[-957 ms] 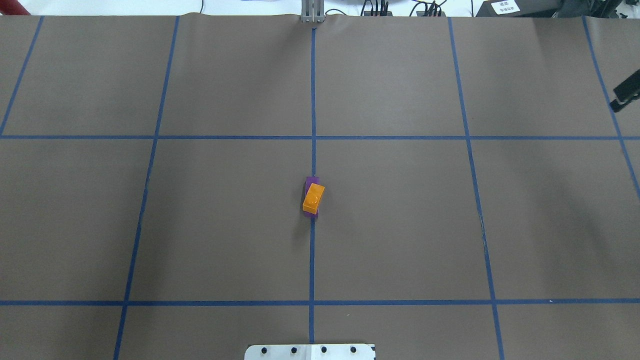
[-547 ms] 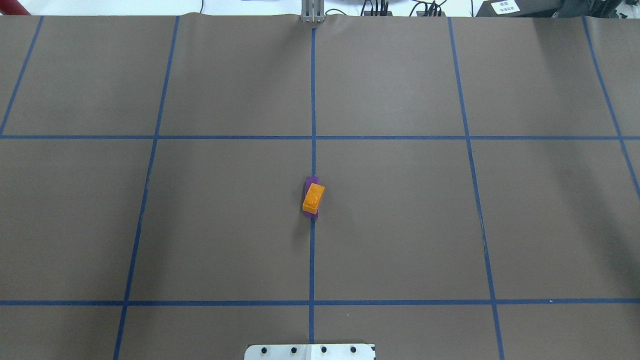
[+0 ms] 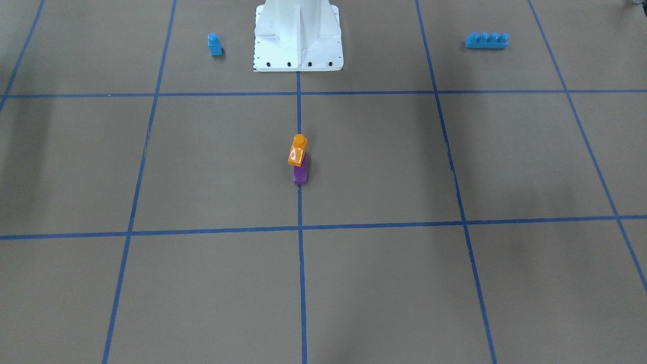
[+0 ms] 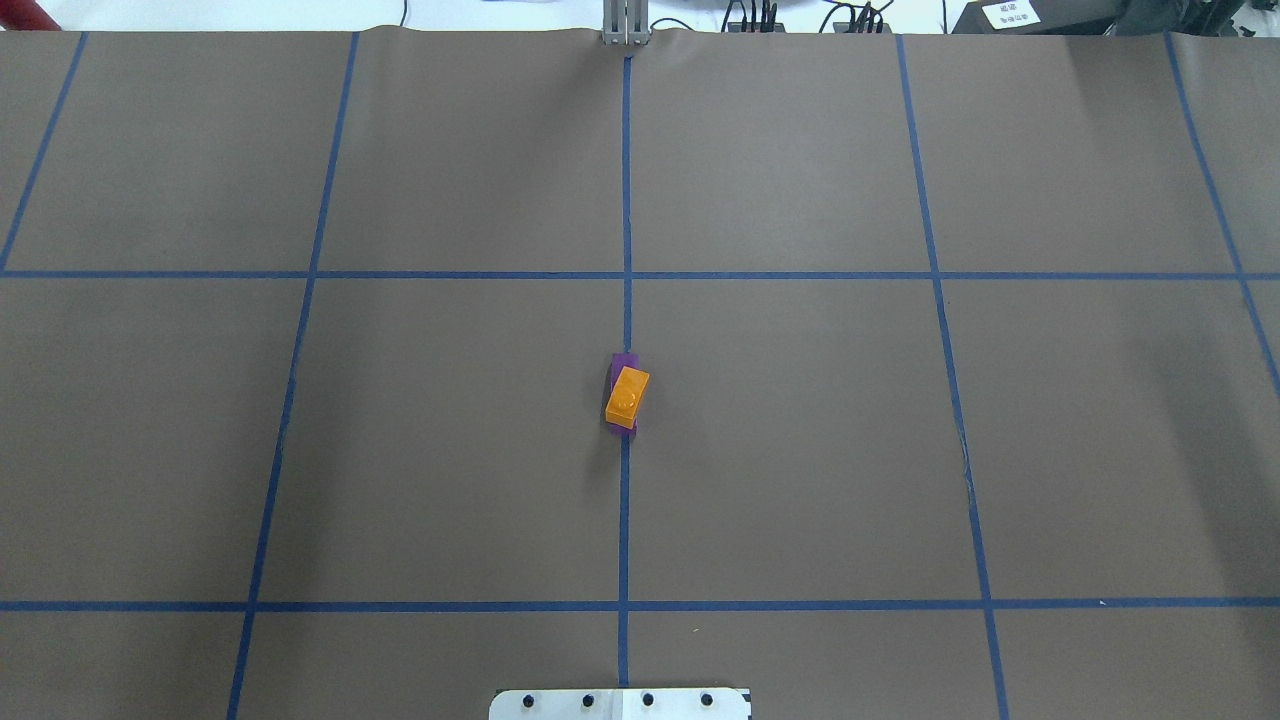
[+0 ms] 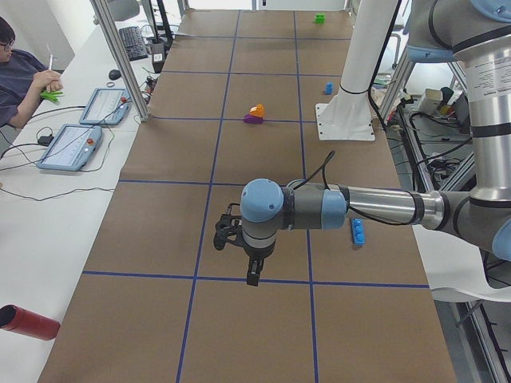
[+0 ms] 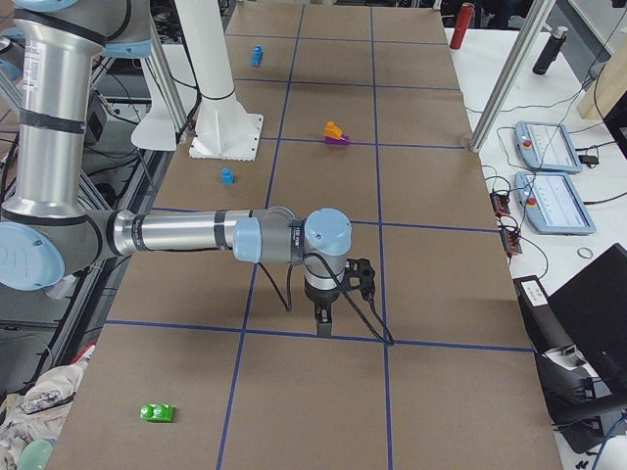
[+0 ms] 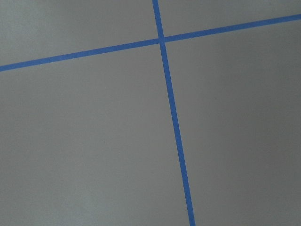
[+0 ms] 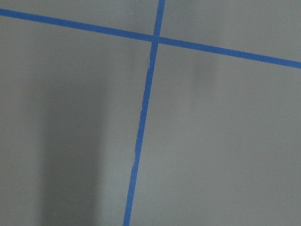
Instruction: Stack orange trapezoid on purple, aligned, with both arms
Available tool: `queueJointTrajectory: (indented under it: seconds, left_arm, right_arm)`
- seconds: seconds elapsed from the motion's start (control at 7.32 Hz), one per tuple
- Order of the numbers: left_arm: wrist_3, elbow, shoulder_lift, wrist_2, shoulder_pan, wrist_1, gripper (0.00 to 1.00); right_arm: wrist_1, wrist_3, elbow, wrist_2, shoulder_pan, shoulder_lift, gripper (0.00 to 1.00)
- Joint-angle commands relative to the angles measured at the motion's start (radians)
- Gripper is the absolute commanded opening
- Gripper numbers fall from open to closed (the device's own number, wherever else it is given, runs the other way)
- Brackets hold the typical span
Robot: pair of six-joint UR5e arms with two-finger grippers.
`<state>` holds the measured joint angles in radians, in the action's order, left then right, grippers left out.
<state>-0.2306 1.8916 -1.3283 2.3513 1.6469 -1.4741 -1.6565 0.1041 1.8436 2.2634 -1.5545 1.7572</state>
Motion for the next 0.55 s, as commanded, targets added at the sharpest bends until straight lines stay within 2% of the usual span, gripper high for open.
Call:
queueJointTrajectory:
  seconds: [0.0, 0.41]
  left_arm:
    - [-0.001, 0.001, 0.001, 0.000, 0.001, 0.000, 1.00]
    - [0.000, 0.000, 0.001, -0.001, 0.001, 0.000, 1.00]
  right_arm:
    - [0.009, -0.026, 0.014, 0.001, -0.001, 0.005, 1.00]
    - [0.007, -0.027, 0.017, 0.005, -0.001, 0.005, 1.00]
